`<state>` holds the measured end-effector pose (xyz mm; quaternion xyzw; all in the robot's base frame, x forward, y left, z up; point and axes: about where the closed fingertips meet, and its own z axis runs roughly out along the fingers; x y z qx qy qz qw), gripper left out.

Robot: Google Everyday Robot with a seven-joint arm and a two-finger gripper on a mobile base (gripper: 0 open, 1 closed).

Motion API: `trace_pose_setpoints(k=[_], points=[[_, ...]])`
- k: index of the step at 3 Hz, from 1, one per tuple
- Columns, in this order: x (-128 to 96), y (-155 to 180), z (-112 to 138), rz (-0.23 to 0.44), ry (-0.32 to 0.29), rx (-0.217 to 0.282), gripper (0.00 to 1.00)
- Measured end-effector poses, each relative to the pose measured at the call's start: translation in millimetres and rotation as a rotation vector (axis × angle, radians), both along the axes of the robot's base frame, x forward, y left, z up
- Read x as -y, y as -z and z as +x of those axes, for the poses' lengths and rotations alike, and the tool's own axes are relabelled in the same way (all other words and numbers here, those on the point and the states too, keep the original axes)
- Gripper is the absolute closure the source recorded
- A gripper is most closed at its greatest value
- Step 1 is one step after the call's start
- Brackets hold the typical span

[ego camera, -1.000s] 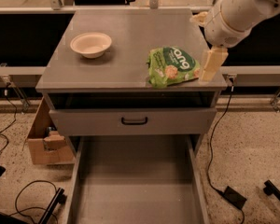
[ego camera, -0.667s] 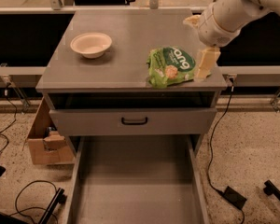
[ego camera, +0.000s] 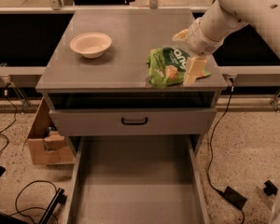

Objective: Place green rice chip bag into middle drawer

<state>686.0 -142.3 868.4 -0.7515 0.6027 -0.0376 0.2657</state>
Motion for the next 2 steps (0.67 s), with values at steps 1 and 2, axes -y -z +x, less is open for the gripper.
trace_pose_setpoints(k=[1,2], points=[[-13.4,14.1,5.8,0.032,-0.027,-0.021,0.35],[-18.3,13.1,7.1,0.044,-0.039,-0.016,0.58]])
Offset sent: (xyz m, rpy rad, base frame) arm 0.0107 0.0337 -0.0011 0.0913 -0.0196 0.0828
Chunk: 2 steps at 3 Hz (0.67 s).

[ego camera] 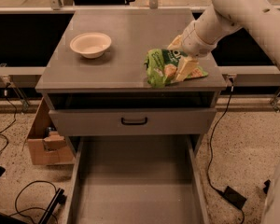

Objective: Place green rice chip bag into middle drawer

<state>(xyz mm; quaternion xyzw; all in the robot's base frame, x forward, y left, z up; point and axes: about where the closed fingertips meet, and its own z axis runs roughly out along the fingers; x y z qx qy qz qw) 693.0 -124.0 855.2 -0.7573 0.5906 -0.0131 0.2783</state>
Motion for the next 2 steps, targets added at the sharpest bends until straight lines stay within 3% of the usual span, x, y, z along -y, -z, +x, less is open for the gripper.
trace_pose_setpoints(k=[2], points=[[-12.1,-6.0,0.0,0.034,-0.026,0.02,1.0]])
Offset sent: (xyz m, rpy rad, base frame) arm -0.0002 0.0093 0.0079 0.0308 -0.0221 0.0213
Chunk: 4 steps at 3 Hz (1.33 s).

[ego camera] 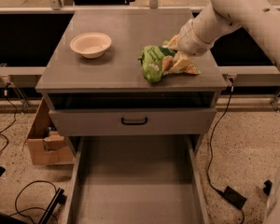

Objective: Place green rice chip bag into middle drawer

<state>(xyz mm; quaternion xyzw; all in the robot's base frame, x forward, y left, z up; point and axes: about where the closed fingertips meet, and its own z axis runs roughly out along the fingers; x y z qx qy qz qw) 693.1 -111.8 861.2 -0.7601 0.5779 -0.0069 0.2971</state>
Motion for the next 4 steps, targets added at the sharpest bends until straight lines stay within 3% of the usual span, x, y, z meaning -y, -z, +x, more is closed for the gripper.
trace_pose_setpoints(k=[1,2,3,4], points=[[0.0,0.0,0.0,0.0,0.0,0.0,1.0],[7.5,-26.6,-11.6,-0.051,0.031,0.017,1.0],[25.0,-82.0,-49.6,-0.115,0.135,0.066,1.0],[36.1,-104.2,-118.2,-0.104,0.257,0.061,1.0]])
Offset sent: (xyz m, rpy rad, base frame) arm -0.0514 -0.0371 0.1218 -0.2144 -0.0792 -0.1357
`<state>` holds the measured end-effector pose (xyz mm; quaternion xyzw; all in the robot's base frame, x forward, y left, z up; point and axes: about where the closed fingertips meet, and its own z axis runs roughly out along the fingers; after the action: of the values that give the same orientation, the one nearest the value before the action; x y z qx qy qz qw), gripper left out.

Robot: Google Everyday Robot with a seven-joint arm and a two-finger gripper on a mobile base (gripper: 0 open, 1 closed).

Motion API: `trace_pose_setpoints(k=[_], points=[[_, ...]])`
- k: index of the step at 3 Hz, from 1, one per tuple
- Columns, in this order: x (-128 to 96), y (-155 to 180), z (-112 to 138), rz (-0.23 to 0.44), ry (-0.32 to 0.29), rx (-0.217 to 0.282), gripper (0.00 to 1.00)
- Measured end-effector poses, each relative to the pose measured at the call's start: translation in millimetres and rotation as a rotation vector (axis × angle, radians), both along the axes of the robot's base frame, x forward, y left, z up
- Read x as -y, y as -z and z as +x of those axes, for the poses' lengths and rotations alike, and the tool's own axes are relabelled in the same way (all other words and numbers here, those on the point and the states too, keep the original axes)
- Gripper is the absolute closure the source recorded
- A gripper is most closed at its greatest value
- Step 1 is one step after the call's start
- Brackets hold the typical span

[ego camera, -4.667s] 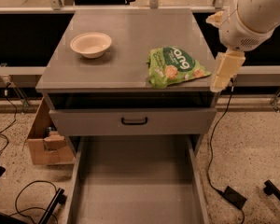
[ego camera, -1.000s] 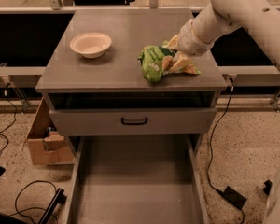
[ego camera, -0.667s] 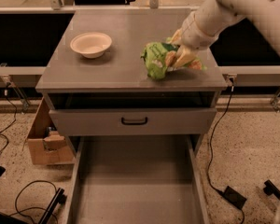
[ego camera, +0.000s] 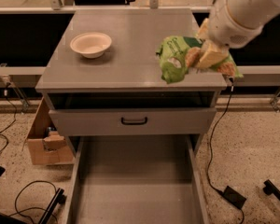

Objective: Place green rice chip bag into middle drawer

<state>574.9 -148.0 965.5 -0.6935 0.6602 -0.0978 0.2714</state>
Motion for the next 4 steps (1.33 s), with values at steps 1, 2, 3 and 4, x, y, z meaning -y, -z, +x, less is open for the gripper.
trace_pose_setpoints(k=[1,2,3,4], points=[[9.9,5.6,-62.7,0.1,0.116,-0.003,1.0],[22.1,21.5,-112.0,0.232,0.25,0.021,1.0],[43.0,54.4,-131.8,0.264,0.33,-0.012,1.0],[43.0,54.4,-131.8,0.264,0.33,-0.012,1.0]])
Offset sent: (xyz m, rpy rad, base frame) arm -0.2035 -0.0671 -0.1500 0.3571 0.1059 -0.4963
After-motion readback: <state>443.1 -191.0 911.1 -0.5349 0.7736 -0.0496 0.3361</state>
